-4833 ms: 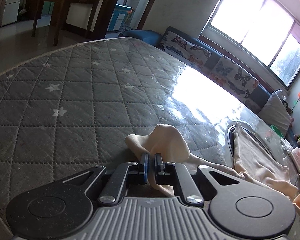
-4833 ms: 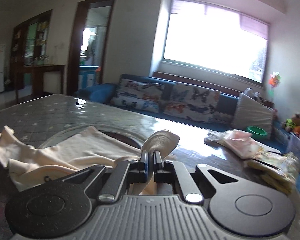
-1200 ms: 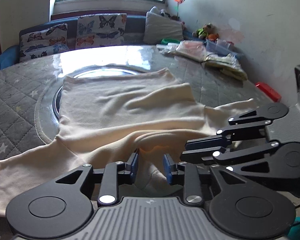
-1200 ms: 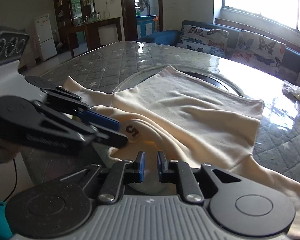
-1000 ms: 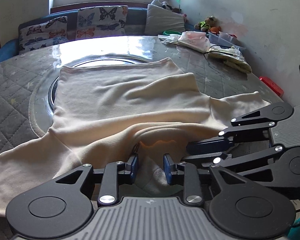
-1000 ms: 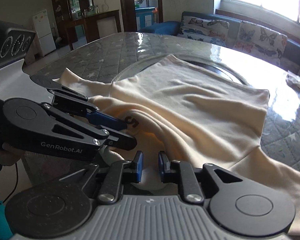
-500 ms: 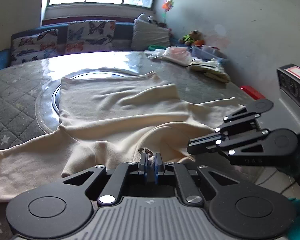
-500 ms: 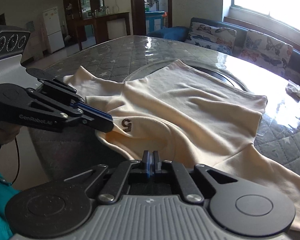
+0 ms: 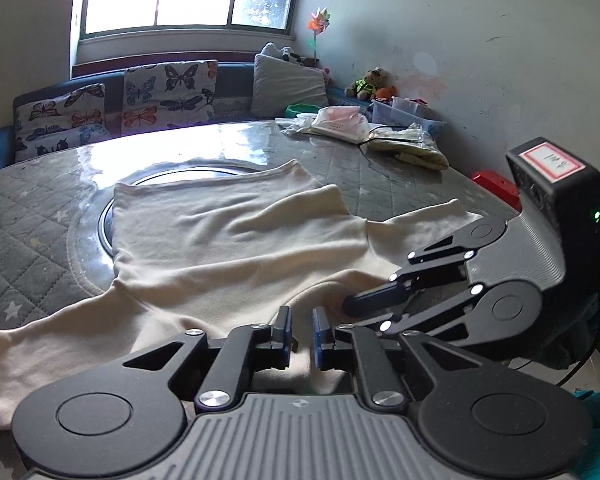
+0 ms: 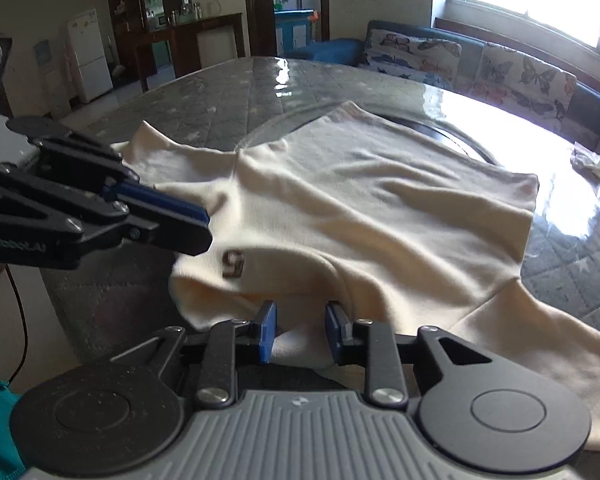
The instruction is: Fold clothes
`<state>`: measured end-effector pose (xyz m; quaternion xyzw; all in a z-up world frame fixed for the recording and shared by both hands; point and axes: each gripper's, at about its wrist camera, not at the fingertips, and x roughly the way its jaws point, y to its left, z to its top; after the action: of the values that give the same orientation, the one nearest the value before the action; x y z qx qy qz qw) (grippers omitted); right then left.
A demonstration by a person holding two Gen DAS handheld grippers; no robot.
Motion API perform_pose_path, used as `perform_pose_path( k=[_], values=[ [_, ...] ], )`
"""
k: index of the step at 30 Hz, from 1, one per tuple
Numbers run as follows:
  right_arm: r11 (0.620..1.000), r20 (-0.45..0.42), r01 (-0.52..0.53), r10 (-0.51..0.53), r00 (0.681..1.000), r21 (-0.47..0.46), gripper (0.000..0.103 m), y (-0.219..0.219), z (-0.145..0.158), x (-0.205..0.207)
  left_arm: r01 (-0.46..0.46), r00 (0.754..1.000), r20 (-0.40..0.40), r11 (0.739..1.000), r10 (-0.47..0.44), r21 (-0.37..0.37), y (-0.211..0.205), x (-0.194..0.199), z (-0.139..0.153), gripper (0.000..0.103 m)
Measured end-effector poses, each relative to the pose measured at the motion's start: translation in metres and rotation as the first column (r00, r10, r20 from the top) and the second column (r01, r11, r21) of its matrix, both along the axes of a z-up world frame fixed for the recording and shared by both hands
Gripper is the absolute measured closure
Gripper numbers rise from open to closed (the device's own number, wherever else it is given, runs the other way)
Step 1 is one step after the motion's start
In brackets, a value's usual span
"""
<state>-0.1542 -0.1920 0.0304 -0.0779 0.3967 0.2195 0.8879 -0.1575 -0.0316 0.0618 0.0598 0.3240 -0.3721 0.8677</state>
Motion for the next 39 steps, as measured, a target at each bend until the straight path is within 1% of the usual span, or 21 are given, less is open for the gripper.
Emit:
perform_pose_path(
  k=[2, 3, 6, 7, 9, 12, 13, 15, 18, 21, 22, 26, 27, 28, 30, 32, 34, 35, 37, 38, 39],
  values=[
    [1.0, 0.003, -0.01, 0.01, 1.0, -0.012, 0.083, 0.0, -0.001, -0.003, 0.016, 1.0, -0.002, 1.0, -0.016, 0.012, -0.004, 0.0, -0.004, 0.083],
    [1.0, 0.003, -0.014, 0.014, 1.0, -0.015, 0.093, 0.0, -0.001, -0.005, 0.023, 1.0, -0.006, 1.0, -0.023, 0.02, -0.006, 0.0, -0.007, 0.081],
    [1.0, 0.011, -0.016, 0.016, 1.0, -0.013, 0.1, -0.004, 0.002, -0.009, 0.033, 0.999, -0.021, 0.997, -0.031, 0.065, -0.012, 0.001, -0.018, 0.079],
    [1.0, 0.013, -0.014, 0.014, 1.0, -0.009, 0.1, -0.006, 0.003, -0.011, 0.032, 0.999, -0.021, 0.996, -0.03, 0.083, -0.014, 0.001, -0.022, 0.079],
    [1.0, 0.018, -0.011, 0.011, 1.0, 0.01, 0.101, -0.01, 0.007, -0.014, 0.029, 0.999, -0.018, 0.993, -0.027, 0.117, -0.017, 0.001, -0.028, 0.079],
    [0.999, 0.035, -0.032, 0.03, 0.999, 0.043, 0.101, -0.017, 0.016, -0.022, 0.024, 1.0, -0.001, 0.989, -0.024, 0.146, -0.016, 0.0, -0.032, 0.084],
    [0.998, 0.047, -0.042, 0.04, 0.998, 0.045, 0.101, -0.019, 0.02, -0.025, 0.02, 1.0, 0.006, 0.99, -0.022, 0.142, -0.014, -0.001, -0.03, 0.09],
    [0.997, 0.061, -0.057, 0.054, 0.997, 0.051, 0.101, -0.023, 0.026, -0.031, 0.014, 1.0, 0.022, 0.991, -0.017, 0.135, -0.011, -0.003, -0.027, 0.092],
    [0.996, 0.06, -0.072, 0.069, 0.996, 0.055, 0.101, -0.028, 0.032, -0.039, 0.003, 0.999, 0.038, 0.996, -0.006, 0.093, -0.001, -0.007, -0.017, 0.093],
    [0.997, 0.067, -0.06, 0.057, 0.996, 0.044, 0.098, -0.028, 0.034, -0.039, 0.019, 0.999, 0.042, 0.998, -0.021, 0.062, 0.004, -0.01, -0.01, 0.094],
    [0.997, 0.064, -0.053, 0.049, 0.997, 0.048, 0.097, -0.028, 0.034, -0.038, 0.027, 0.999, 0.042, 0.998, -0.03, 0.061, 0.004, -0.012, -0.009, 0.096],
    [0.997, 0.076, -0.038, 0.033, 0.997, 0.066, 0.096, -0.026, 0.034, -0.034, 0.061, 0.997, 0.044, 0.997, -0.063, 0.052, 0.008, -0.019, -0.007, 0.097],
    [0.997, 0.08, -0.041, 0.036, 0.996, 0.063, 0.09, -0.025, 0.033, -0.033, 0.071, 0.996, 0.044, 0.996, -0.073, 0.045, 0.01, -0.02, -0.006, 0.096],
    [0.997, 0.076, -0.046, 0.042, 0.996, 0.064, 0.082, -0.023, 0.032, -0.031, 0.071, 0.996, 0.047, 0.997, -0.073, 0.04, 0.011, -0.02, -0.005, 0.095],
    [0.996, 0.074, -0.055, 0.05, 0.996, 0.064, 0.076, -0.018, 0.027, -0.029, 0.066, 0.996, 0.057, 0.997, -0.068, 0.045, 0.009, -0.019, -0.003, 0.094],
    [0.997, 0.074, -0.059, 0.056, 0.996, 0.04, 0.077, -0.012, 0.02, -0.027, 0.057, 0.995, 0.08, 0.997, -0.061, 0.058, 0.005, -0.019, -0.003, 0.087],
    [0.998, 0.073, -0.061, 0.06, 0.995, 0.01, 0.077, -0.005, 0.011, -0.025, 0.06, 0.993, 0.093, 0.995, -0.068, 0.08, -0.001, -0.017, -0.007, 0.076],
    [0.998, 0.071, -0.057, 0.058, 0.996, -0.007, 0.078, -0.004, 0.008, -0.024, 0.062, 0.993, 0.099, 0.994, -0.071, 0.091, -0.004, -0.016, -0.009, 0.076],
    [0.998, 0.067, -0.053, 0.055, 0.996, -0.034, 0.086, -0.002, 0.003, -0.024, 0.072, 0.993, 0.09, 0.991, -0.082, 0.11, -0.011, -0.013, -0.015, 0.075],
    [0.998, 0.066, -0.055, 0.057, 0.996, -0.037, 0.087, -0.003, 0.002, -0.024, 0.074, 0.993, 0.085, 0.99, -0.085, 0.116, -0.014, -0.011, -0.018, 0.075],
    [0.998, 0.067, -0.057, 0.059, 0.996, -0.039, 0.091, -0.004, 0.002, -0.025, 0.077, 0.993, 0.079, 0.989, -0.087, 0.123, -0.017, -0.01, -0.021, 0.075]
  ],
)
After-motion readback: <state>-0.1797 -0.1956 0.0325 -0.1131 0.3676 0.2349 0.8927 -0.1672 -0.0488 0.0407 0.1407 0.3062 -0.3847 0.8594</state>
